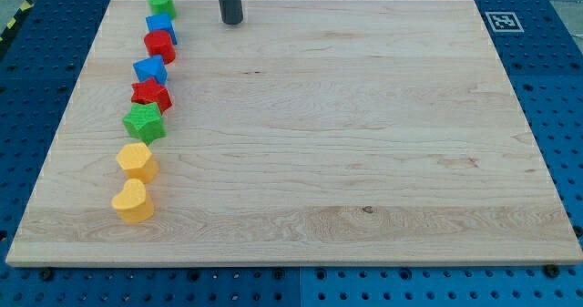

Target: Move green circle to the top right

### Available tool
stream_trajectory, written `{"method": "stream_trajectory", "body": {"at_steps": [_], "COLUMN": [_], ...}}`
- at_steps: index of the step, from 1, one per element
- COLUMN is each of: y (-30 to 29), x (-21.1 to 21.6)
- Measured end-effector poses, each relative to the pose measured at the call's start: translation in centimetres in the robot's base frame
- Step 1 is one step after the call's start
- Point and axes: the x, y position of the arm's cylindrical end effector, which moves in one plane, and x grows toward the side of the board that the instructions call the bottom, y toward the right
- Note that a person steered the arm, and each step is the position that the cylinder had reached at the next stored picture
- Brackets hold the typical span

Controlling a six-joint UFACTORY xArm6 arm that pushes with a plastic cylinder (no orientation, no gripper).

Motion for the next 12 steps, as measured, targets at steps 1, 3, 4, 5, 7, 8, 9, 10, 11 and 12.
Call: {"method": "stream_trajectory", "body": {"at_steps": [1, 3, 4, 5, 7, 8, 9, 10, 11, 12], "y": [0.0, -1.6, -4.2, -9.9, -10.5, -11.1, -15.7, -20.8, -20.7, -20.7], "x": [0.0, -5.3, -5.2, -5.3, -5.3, -5.3, -5.3, -5.3, -5.2, -3.5]}}
